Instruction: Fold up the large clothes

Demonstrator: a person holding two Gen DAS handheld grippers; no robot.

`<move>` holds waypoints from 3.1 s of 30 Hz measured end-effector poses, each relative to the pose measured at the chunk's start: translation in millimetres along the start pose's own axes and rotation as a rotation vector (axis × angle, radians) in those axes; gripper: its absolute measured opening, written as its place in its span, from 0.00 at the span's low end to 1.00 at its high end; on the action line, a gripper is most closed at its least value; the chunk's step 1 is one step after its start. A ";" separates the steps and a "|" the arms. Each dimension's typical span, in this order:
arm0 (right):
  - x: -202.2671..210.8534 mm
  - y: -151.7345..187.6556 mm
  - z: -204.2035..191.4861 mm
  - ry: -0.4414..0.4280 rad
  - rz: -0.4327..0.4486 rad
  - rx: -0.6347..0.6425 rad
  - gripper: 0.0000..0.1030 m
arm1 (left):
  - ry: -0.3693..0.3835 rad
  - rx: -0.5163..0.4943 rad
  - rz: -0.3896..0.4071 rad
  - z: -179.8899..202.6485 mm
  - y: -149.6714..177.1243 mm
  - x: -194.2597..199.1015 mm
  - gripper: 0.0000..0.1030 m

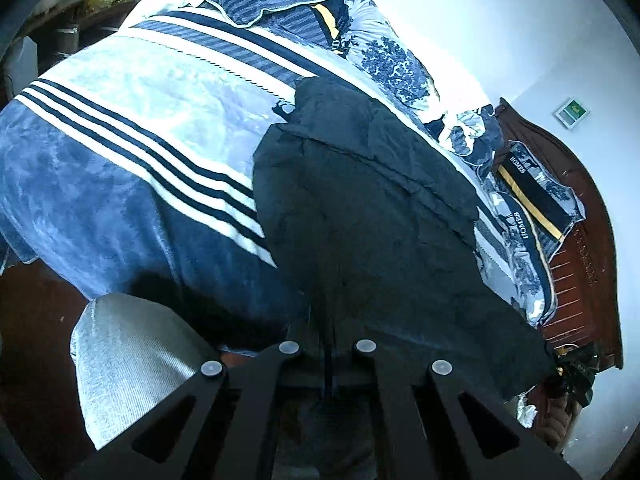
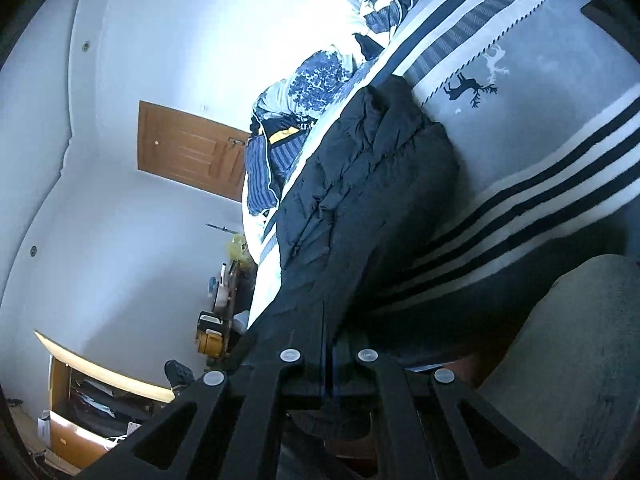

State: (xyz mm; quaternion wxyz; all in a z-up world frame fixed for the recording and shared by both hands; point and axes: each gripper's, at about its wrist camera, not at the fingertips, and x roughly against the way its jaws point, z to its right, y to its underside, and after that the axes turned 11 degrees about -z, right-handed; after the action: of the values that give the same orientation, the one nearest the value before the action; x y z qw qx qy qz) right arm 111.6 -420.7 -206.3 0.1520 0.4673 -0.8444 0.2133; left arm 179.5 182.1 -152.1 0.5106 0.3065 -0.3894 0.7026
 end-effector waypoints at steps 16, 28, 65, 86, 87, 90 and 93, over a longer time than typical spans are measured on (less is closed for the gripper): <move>-39.2 -147.3 -37.8 -0.031 0.033 0.106 0.02 | 0.154 -0.083 0.086 41.9 -171.9 -12.3 0.02; -170.1 -359.7 17.5 0.166 0.010 0.008 0.05 | -0.038 0.082 -0.022 11.2 -337.6 -164.0 0.07; -227.5 -438.1 -9.5 0.615 -0.005 0.236 0.01 | -0.451 -0.250 0.212 57.7 -411.6 -222.3 0.01; -248.0 -436.4 40.1 0.939 0.063 0.133 0.24 | -0.509 -0.106 0.298 4.8 -400.8 -197.8 0.74; -226.9 -421.9 32.4 0.890 0.105 0.127 0.57 | -0.526 -0.099 0.349 1.0 -385.3 -176.8 0.79; -159.2 -337.4 8.3 0.741 0.282 0.133 0.91 | -0.529 -0.086 0.446 -9.4 -314.4 -126.5 0.82; -134.2 -245.4 16.6 0.579 0.348 0.080 0.92 | -0.370 -0.051 0.375 -34.1 -224.8 -119.2 0.82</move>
State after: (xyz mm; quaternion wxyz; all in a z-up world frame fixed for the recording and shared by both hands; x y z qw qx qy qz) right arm 389.6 -447.7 -228.2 0.3284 0.2419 -0.8243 0.3927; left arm 428.0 193.7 -215.5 0.2990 0.3392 -0.5438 0.7070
